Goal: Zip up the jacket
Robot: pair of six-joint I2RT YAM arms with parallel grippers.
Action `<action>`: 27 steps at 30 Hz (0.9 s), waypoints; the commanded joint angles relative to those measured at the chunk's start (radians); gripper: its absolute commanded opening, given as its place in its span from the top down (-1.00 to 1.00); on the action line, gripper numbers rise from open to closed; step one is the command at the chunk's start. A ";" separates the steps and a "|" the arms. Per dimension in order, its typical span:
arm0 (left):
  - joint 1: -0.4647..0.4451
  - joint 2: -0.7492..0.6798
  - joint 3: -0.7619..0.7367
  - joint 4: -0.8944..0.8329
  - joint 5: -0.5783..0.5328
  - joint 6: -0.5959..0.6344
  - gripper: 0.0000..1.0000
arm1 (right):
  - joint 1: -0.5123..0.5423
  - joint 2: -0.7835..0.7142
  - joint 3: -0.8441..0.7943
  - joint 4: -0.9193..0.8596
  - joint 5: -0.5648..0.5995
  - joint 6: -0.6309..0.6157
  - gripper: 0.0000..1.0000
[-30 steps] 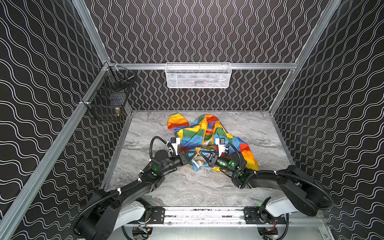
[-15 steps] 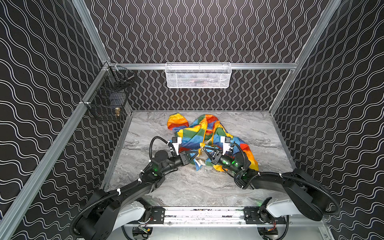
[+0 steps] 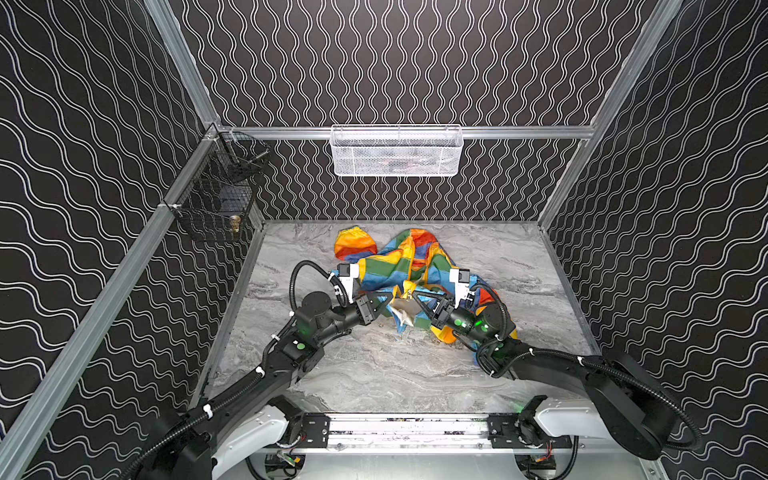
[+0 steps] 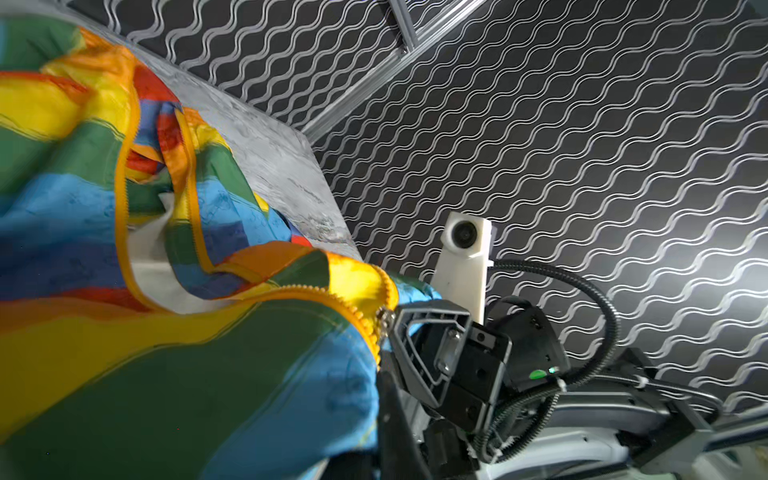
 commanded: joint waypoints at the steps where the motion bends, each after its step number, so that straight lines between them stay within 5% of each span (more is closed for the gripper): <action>1: 0.001 -0.013 0.013 -0.001 -0.057 0.065 1.00 | -0.004 0.005 0.008 0.081 -0.050 0.029 1.00; 27: -0.001 0.096 0.029 0.263 -0.092 0.106 1.00 | -0.013 0.189 0.088 0.315 -0.154 0.184 1.00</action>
